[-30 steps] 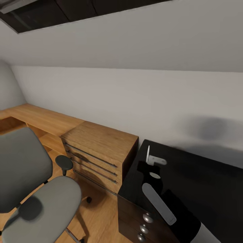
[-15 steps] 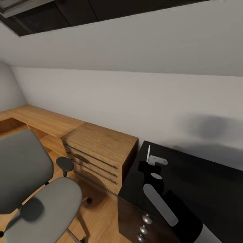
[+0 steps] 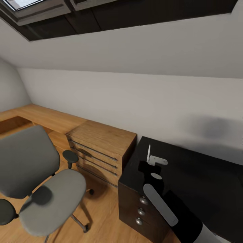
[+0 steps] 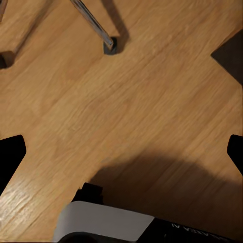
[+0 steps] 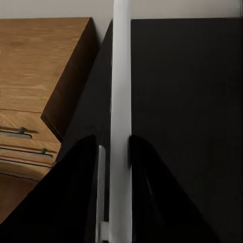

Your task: In the bedroom, organize the workspace by keeping the computer under the desk, ensuring the monitor is on the desk, placing the keyboard on the desk next to the monitor, placing the mouse on the desk next to the keyboard, moving the folder from the swivel chair onto the desk next to the mouse, stacking the notebook on top of the folder with the pen on top of the notebook, and positioning the swivel chair next to the desk.

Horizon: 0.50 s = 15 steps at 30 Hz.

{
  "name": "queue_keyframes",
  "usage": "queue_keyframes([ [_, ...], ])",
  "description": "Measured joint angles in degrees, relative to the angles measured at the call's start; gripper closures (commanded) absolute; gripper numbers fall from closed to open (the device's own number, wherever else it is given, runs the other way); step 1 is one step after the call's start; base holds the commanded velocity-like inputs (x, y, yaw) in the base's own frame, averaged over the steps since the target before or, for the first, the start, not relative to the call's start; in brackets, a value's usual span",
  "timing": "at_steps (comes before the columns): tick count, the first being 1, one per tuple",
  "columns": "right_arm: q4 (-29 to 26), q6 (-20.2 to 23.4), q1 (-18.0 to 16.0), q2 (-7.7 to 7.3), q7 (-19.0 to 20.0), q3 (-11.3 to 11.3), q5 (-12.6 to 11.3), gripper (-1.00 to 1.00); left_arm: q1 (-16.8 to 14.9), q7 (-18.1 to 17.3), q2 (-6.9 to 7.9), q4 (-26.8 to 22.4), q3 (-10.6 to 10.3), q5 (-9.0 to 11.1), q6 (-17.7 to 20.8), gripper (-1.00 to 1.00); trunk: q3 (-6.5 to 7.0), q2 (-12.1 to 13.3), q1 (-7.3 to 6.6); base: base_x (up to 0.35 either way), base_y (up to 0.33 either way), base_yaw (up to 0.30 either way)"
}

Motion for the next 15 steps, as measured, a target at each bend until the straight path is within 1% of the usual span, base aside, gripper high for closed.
queue_keyframes([
  [4, 0.1, -0.1, 0.0, 0.00, 0.0, 0.0, 0.0, 1.00, 0.0, 0.0, 0.00, 0.0, 0.0, 0.0, 0.2, -1.00, 0.72, 1.6, -0.91, -0.110, 0.000, 0.000],
  [11, 0.0, 0.0, 0.0, -0.09, -0.1, 0.0, 0.0, 1.00, 0.0, 0.0, 0.00, 0.1, 0.0, 0.1, 0.3, -1.00, 1.98, 4.4, -2.46, -0.018, 0.000, -0.001],
  [13, -0.1, 0.0, 0.0, -0.09, -0.2, 0.0, 0.0, 1.00, 0.0, 0.0, 0.00, 0.1, 0.0, 0.1, 0.3, -1.00, 2.34, 5.2, -2.89, -0.001, 0.000, -0.064],
  [15, 0.0, 0.1, 0.0, -0.11, -0.2, -0.1, 0.0, 1.00, 0.0, 0.0, -0.01, 0.1, 0.0, 0.1, 0.4, -1.00, 2.52, 5.6, -3.12, 0.000, 0.000, -0.177],
])
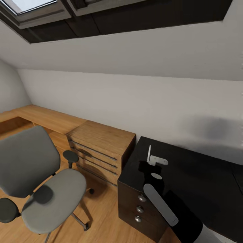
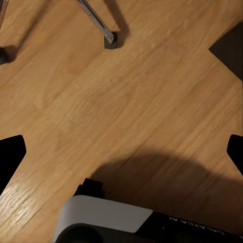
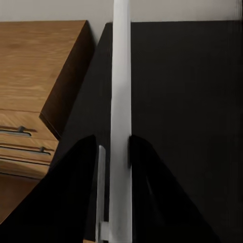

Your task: In the bedroom, organize the workspace by keeping the computer under the desk, ensuring the monitor is on the desk, placing the keyboard on the desk next to the monitor, placing the mouse on the desk next to the keyboard, moving the folder from the swivel chair onto the desk next to the mouse, stacking the notebook on top of the folder with the pen on top of the notebook, and positioning the swivel chair next to the desk.

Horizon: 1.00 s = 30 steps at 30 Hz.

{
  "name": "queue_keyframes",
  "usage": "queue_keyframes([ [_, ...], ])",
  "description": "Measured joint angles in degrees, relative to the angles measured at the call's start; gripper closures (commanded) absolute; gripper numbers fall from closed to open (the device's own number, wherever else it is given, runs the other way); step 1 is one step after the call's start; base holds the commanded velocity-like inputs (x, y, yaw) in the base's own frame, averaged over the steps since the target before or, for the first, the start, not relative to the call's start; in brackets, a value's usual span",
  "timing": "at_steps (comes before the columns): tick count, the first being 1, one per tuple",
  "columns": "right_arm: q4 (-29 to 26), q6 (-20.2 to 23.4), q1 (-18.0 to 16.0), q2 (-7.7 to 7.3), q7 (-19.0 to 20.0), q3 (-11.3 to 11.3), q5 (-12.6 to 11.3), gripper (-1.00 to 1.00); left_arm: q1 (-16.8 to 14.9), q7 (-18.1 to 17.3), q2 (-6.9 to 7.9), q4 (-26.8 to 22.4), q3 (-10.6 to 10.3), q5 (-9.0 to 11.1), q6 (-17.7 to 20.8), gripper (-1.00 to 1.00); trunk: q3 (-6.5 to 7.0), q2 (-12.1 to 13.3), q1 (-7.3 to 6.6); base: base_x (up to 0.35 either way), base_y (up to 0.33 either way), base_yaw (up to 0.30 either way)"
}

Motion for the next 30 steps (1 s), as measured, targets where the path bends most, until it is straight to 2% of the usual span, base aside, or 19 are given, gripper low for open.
queue_keyframes([
  [6, 0.0, 0.0, 0.0, -0.30, 0.0, -0.1, 0.0, 1.00, 0.0, 0.0, 0.00, 0.0, 0.0, 0.0, 0.1, -1.00, 0.00, 0.0, 0.00, 0.000, 0.000, -0.240],
  [9, 0.0, 0.0, 0.0, -1.21, 0.0, -0.2, -0.1, 1.00, 0.0, 0.0, 0.03, 0.2, 0.0, 0.0, 0.1, -1.00, 0.00, 0.0, 0.00, 0.000, 0.000, -0.283],
  [11, 0.0, 0.1, 0.0, -2.33, 0.1, -1.8, -0.1, 1.00, 0.0, 0.0, 0.07, 1.4, 0.0, 0.0, 0.0, -1.00, 0.00, 0.0, 0.00, 0.000, 0.000, -0.293],
  [14, 0.0, 0.3, 0.0, -3.11, 0.2, -4.4, -0.2, 1.00, 0.0, 0.0, 0.13, 1.8, 0.0, 0.0, 0.0, -1.00, 0.00, 0.0, 0.00, 0.000, 0.000, -0.295],
  [16, 0.0, 0.4, 0.0, -3.53, 0.2, -5.2, -0.9, 1.00, 0.0, 0.0, 0.15, 1.9, 0.0, 0.0, 0.0, -1.00, 0.00, 0.0, 0.00, 0.000, 0.000, -0.296],
  [17, 0.0, 0.4, 0.0, -4.06, 0.3, -5.7, -2.1, 1.00, 0.0, 0.0, 0.16, 2.0, 0.0, 0.0, 0.0, -1.00, 0.00, 0.0, 0.00, 0.000, 0.000, -0.296],
  [19, 0.0, 0.5, 0.0, -5.92, 0.5, -7.5, -6.0, 1.00, 0.0, 0.0, 0.17, 2.0, 0.0, 0.0, 0.0, -1.00, 0.00, 0.0, 0.00, 0.000, 0.000, -0.296],
  [21, -0.1, 0.5, 0.0, -6.85, 0.6, -8.5, -8.0, 1.00, 0.0, 0.0, 0.17, 2.1, 0.0, 0.0, 0.0, -1.00, 0.00, 0.0, 0.00, 0.000, 0.000, -0.297],
  [24, -0.1, 0.9, 0.0, -9.89, 1.1, -11.8, -12.0, 1.00, 0.0, 0.0, 0.17, 2.1, 0.0, 0.0, 0.0, -1.00, 0.00, 0.0, 0.00, 0.000, 0.000, -0.297],
  [27, 0.0, 1.7, 0.0, -11.51, 1.9, -13.9, -13.9, 1.00, 0.0, 0.0, 0.17, 2.1, 0.0, 0.0, 0.0, -1.00, 0.00, 0.0, 0.00, 0.000, 0.000, -0.299],
  [28, 0.1, 3.4, 0.0, -12.54, 2.8, -15.6, -14.7, 1.00, 0.0, 0.0, 0.17, 2.1, 0.0, 0.0, 0.0, -1.00, 0.00, 0.0, 0.00, 0.000, 0.000, -0.300],
  [30, 0.1, 4.5, 0.0, -13.19, 3.1, -16.8, -15.0, 1.00, 0.0, 0.0, 0.19, 2.1, 0.0, 0.0, 0.0, -1.00, 0.00, 0.0, 0.00, 0.000, 0.000, -0.300],
])
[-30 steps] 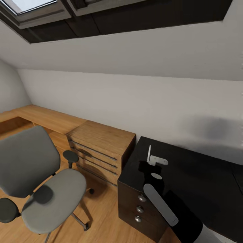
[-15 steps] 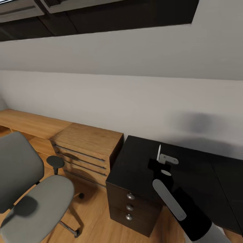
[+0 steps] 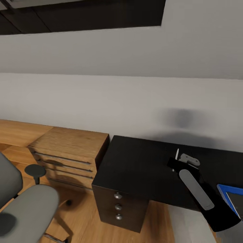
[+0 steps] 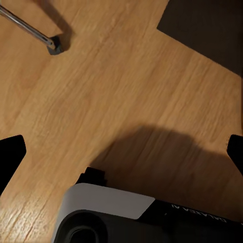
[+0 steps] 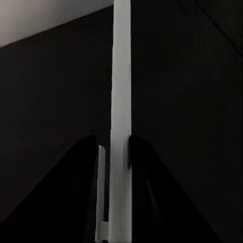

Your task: In the bedroom, organize the workspace by keeping the computer under the desk, ensuring the monitor is on the desk, placing the keyboard on the desk next to the monitor, placing the mouse on the desk next to the keyboard, moving the folder from the swivel chair onto the desk next to the mouse, stacking the notebook on top of the folder with the pen on top of the notebook, and positioning the swivel chair next to the desk.

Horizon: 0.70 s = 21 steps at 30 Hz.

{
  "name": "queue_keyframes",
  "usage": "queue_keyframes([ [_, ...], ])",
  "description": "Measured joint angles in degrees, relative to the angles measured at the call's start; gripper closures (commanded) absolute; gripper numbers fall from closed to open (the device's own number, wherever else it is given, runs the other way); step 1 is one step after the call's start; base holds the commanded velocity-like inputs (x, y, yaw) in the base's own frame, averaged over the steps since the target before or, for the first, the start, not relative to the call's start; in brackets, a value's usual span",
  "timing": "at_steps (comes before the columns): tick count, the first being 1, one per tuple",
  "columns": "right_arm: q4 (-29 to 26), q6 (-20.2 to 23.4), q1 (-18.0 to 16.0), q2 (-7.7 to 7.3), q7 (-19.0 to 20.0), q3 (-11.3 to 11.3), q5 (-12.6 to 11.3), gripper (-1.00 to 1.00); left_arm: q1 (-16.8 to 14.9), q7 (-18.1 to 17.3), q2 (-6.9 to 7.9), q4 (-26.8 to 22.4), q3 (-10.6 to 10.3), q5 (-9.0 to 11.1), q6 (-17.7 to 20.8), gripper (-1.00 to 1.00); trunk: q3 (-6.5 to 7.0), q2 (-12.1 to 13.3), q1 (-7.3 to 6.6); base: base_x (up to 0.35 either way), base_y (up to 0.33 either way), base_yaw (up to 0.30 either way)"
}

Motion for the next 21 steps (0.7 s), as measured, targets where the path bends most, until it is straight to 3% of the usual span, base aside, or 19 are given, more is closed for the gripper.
queue_keyframes([
  [1, 0.0, 1.6, 0.0, -1.05, 0.3, -1.9, -0.2, 1.00, 0.0, 0.0, 0.01, 0.0, 0.0, 0.0, 0.0, -1.00, 0.00, 0.0, 0.00, 0.000, 0.000, -0.300],
  [3, 0.2, 2.9, 0.0, -2.06, 0.5, -3.4, -1.0, 1.00, 0.0, 0.0, 0.00, 0.0, 0.0, 0.0, 0.0, -1.00, 0.00, 0.0, 0.00, 0.000, 0.000, -0.300],
  [7, 2.4, 4.0, 0.0, -4.08, 1.2, -4.6, -2.4, 1.00, 0.0, 0.0, -0.01, 0.0, 0.0, 0.0, 0.0, -1.00, 0.00, 0.0, 0.00, 0.000, 0.000, -0.300],
  [11, 5.8, 4.5, 0.0, -6.19, 4.2, -5.4, -3.0, 1.00, 0.0, 0.0, -0.07, 0.0, 0.0, 0.0, 0.0, -1.00, 0.00, 0.0, 0.00, 0.000, 0.000, -0.300],
  [21, 9.6, 4.8, 0.0, -7.08, 7.7, -6.5, -3.1, 1.00, 0.0, 0.0, 0.04, 0.0, 0.1, 0.1, -0.1, -1.00, 0.00, 0.0, 0.00, 0.000, 0.000, -0.300],
])
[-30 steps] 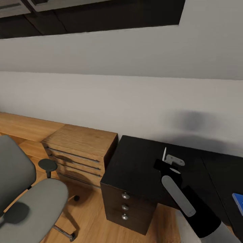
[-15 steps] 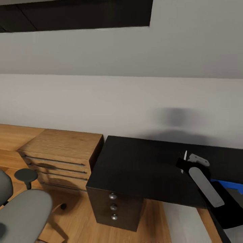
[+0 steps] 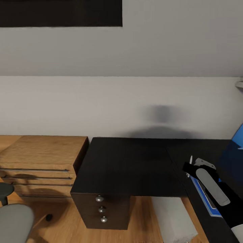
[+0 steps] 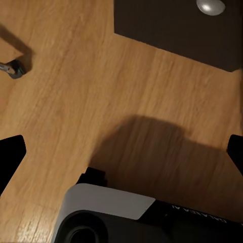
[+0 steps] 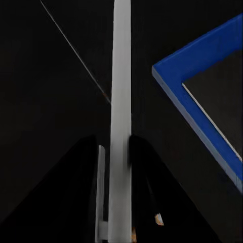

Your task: In the bedroom, organize the workspace by keeping the computer under the desk, ensuring the monitor is on the desk, placing the keyboard on the desk next to the monitor, placing the mouse on the desk next to the keyboard, moving the folder from the swivel chair onto the desk next to the mouse, stacking the notebook on top of the folder with the pen on top of the notebook, and positioning the swivel chair next to the desk.

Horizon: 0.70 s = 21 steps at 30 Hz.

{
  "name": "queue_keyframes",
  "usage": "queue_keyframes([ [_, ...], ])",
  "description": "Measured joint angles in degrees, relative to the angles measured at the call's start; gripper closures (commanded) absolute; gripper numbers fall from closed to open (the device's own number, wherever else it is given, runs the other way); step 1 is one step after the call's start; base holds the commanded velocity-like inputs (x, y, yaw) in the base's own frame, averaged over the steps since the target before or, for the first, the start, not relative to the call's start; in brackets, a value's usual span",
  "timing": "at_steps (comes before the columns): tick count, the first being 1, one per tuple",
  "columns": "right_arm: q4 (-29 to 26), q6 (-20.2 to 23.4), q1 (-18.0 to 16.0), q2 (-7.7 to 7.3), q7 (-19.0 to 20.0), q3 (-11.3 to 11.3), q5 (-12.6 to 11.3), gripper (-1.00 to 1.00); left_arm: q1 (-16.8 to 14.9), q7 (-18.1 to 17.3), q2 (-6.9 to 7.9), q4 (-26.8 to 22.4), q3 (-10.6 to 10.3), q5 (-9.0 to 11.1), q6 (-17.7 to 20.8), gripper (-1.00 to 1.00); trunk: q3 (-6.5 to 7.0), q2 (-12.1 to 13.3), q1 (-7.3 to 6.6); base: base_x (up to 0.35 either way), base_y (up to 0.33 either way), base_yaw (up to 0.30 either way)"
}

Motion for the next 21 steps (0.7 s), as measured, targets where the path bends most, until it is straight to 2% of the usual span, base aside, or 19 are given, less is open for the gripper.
queue_keyframes([
  [8, 1.9, 0.1, 0.0, -0.78, 0.3, -0.9, 0.2, 1.00, 0.0, 0.0, 0.02, 0.0, 0.0, 0.0, 0.0, -1.00, 0.00, 0.0, 0.00, 0.000, 0.000, -0.300],
  [13, 3.2, 0.1, 0.0, -1.42, 2.2, -1.0, 0.3, 1.00, 0.0, 0.0, 0.03, 0.0, 0.0, 0.0, 0.0, -1.00, 0.00, 0.0, 0.00, 0.000, 0.000, -0.300],
  [16, 3.8, 0.1, 0.0, -1.59, 3.1, -0.8, 0.9, 1.00, 0.0, 0.0, 0.03, 0.0, 0.0, 0.0, 0.0, -1.00, 0.00, 0.0, 0.00, 0.000, 0.000, -0.149],
  [18, 4.3, 0.0, 0.0, -1.56, 3.3, -0.7, 2.0, 1.00, 0.0, 0.0, 0.03, 0.0, 0.0, 0.0, 0.0, -1.00, 0.00, 0.0, 0.00, 0.000, 0.000, -0.065],
  [21, 4.8, -0.2, 0.0, -1.34, 3.4, -0.4, 7.2, 1.00, 0.0, 0.0, 0.03, 0.0, 0.0, 0.0, -0.1, -1.00, 0.00, 0.0, 0.00, 0.000, 0.000, -0.029],
])
